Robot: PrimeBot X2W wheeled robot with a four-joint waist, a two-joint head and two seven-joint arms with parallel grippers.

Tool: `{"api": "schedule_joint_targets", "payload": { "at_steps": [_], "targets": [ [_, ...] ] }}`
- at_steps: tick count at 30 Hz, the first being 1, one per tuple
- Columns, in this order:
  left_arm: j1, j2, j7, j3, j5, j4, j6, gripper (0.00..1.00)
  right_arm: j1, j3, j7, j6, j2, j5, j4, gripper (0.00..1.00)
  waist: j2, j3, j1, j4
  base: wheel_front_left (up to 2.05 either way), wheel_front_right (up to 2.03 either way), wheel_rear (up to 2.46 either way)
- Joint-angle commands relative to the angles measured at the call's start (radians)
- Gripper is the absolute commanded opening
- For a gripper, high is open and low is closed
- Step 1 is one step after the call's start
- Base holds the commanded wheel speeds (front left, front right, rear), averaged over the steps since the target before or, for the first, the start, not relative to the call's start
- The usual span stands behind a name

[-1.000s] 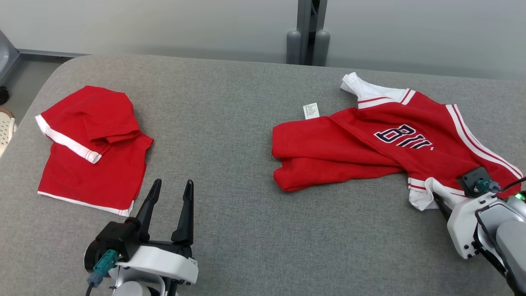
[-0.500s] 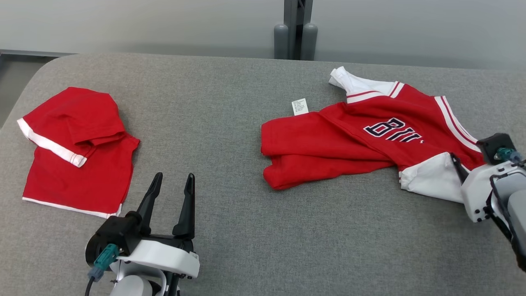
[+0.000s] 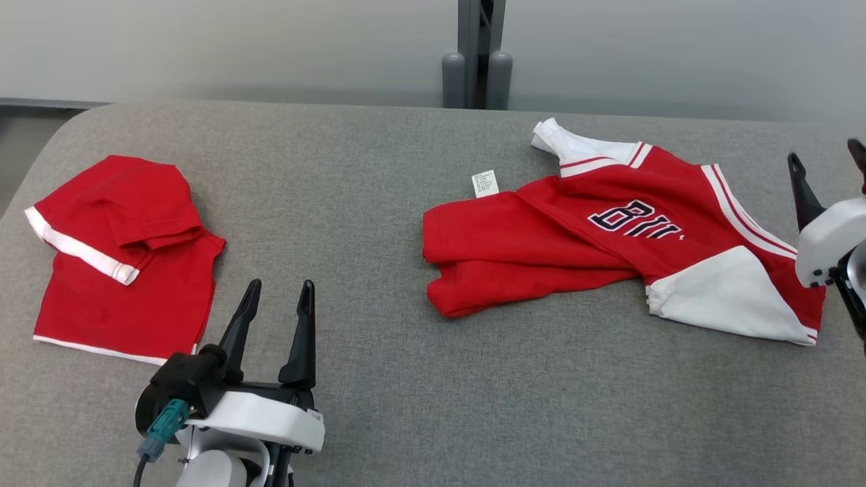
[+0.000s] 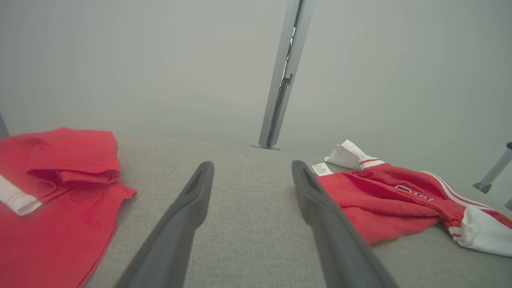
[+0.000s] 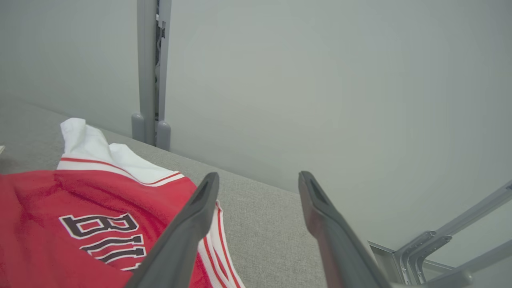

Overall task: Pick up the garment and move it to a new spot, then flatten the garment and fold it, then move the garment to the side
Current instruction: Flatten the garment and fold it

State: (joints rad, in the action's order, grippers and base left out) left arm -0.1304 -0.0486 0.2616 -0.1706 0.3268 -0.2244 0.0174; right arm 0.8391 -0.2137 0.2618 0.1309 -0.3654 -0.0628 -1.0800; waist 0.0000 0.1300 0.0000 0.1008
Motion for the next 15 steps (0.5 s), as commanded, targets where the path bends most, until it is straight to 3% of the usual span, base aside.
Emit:
{"api": "schedule_joint_targets", "payload": {
  "at_steps": [1, 4, 8, 15],
  "targets": [
    [0.004, -0.003, 0.004, 0.006, 0.005, 0.008, -0.004, 1.00, -0.058, 0.044, 0.004, 0.000, 0.010, 0.003, 0.063, 1.00, 0.0000, -0.015, 0.0000, -0.010, 0.00, 0.00, 0.00],
    [0.018, -0.003, 0.004, 0.012, 0.004, 0.018, -0.006, 1.00, -0.171, 0.142, 0.003, 0.000, 0.070, 0.003, 0.250, 1.00, 0.0000, -0.041, 0.0000, -0.023, 0.00, 0.00, 0.00],
    [0.030, -0.003, 0.004, 0.020, 0.004, 0.036, -0.012, 1.00, -0.335, 0.197, 0.003, 0.000, 0.138, -0.016, 0.460, 1.00, 0.0000, -0.069, 0.0000, -0.044, 0.00, 0.00, 0.00],
    [0.040, -0.004, 0.004, 0.030, 0.004, 0.047, -0.013, 1.00, -0.528, 0.209, 0.003, 0.000, 0.219, -0.042, 0.655, 1.00, 0.0000, -0.089, 0.0000, -0.080, 0.00, 0.00, 0.00]
  ]
}}
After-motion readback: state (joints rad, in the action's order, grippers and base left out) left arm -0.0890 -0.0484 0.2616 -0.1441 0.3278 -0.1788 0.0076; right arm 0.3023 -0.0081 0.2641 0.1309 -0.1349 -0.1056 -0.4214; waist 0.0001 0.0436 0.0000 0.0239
